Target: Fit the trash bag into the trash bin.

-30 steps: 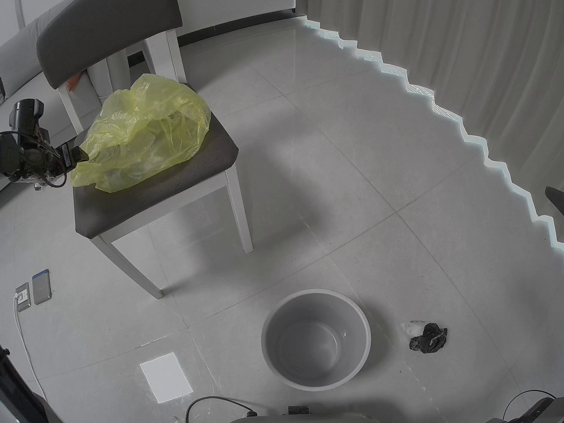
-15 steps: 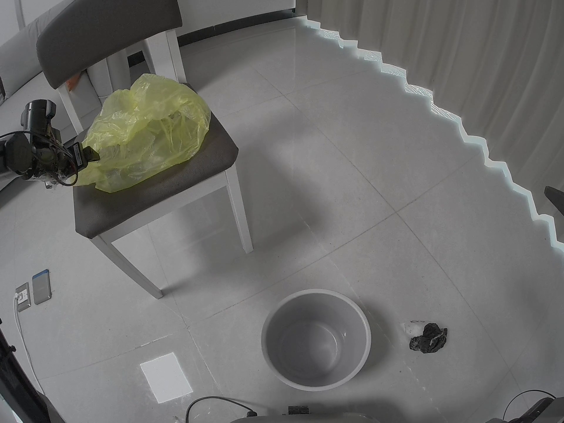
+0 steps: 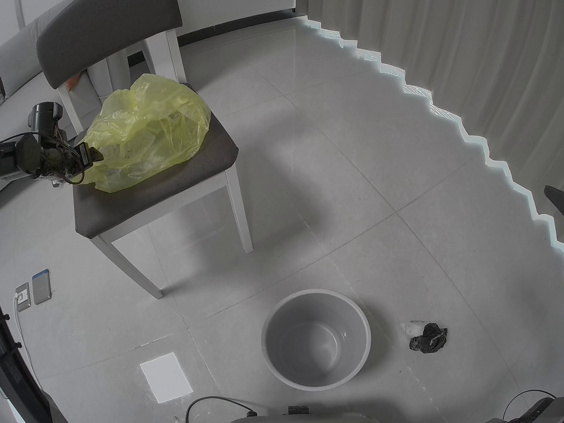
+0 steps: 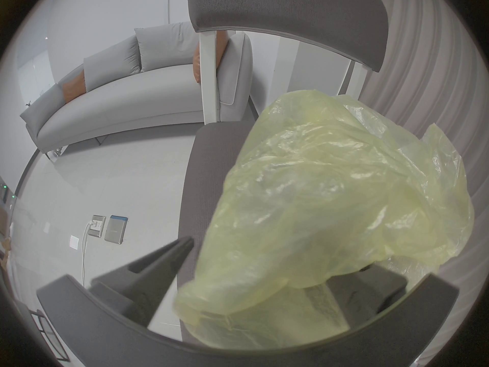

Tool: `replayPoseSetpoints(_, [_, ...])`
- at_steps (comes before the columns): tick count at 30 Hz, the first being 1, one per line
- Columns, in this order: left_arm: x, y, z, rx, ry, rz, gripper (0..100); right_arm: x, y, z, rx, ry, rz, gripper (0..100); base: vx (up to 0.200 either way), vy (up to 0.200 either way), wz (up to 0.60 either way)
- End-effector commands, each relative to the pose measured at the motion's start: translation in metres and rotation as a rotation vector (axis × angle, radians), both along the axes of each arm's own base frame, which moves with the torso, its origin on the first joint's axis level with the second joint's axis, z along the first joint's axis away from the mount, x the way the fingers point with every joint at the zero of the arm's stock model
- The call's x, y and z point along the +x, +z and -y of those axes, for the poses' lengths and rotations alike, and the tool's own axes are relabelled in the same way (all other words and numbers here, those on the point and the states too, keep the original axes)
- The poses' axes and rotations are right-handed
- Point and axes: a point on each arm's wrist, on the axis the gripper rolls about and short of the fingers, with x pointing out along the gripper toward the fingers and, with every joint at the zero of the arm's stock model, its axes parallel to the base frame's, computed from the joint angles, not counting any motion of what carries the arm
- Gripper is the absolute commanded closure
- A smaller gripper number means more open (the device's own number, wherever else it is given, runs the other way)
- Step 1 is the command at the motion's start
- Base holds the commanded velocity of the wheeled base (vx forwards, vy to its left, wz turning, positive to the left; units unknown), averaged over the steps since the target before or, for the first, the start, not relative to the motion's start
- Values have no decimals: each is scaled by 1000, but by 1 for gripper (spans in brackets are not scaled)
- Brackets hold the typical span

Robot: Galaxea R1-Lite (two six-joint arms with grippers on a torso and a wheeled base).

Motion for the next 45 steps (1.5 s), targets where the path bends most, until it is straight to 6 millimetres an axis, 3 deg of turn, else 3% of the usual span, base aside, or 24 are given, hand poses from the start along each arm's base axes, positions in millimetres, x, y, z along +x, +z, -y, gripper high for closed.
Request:
replayPoseSetpoints(1, [2, -2, -1, -11, -12, 1, 100, -1, 0, 0, 0, 5, 3, 100, 0, 0, 0])
replayPoseSetpoints(6, [-2, 4, -1, -26, 1, 12, 100, -1, 3, -2, 0, 22, 10, 100, 0, 0, 0])
replayPoseSetpoints(11, [-25, 31, 15, -25, -22, 70, 100, 4, 5, -7, 1, 55, 6, 100, 0, 0, 0])
replayPoseSetpoints(12, [-46, 50, 36, -13, -74, 113, 100, 11, 5, -9, -1, 68, -7, 100, 0, 0, 0])
replayPoseSetpoints(16, [-94, 91, 78, 28, -233, 223, 100, 23, 1, -15, -2, 87, -25, 100, 0, 0, 0])
replayPoseSetpoints(17, [-116, 106, 96, 56, -313, 271, 100, 28, 1, -17, -1, 92, -27, 100, 0, 0, 0])
replayPoseSetpoints(22, [-180, 135, 145, 204, -573, 346, 100, 42, -4, -29, -9, 100, -41, 100, 0, 0, 0])
replayPoseSetpoints(27, [-229, 143, 169, 397, -811, 355, 100, 50, -9, -37, -13, 128, -64, 100, 0, 0, 0])
replayPoseSetpoints(29, [-238, 143, 171, 474, -874, 363, 100, 51, -10, -41, -13, 148, -70, 100, 0, 0, 0])
replayPoseSetpoints(36, [-252, 139, 167, 717, -991, 358, 100, 59, -14, -59, 17, 231, -100, 100, 0, 0, 0])
replayPoseSetpoints(45, [-265, 129, 179, 756, -1138, 378, 100, 84, -5, -81, 49, 287, -55, 100, 0, 0, 0])
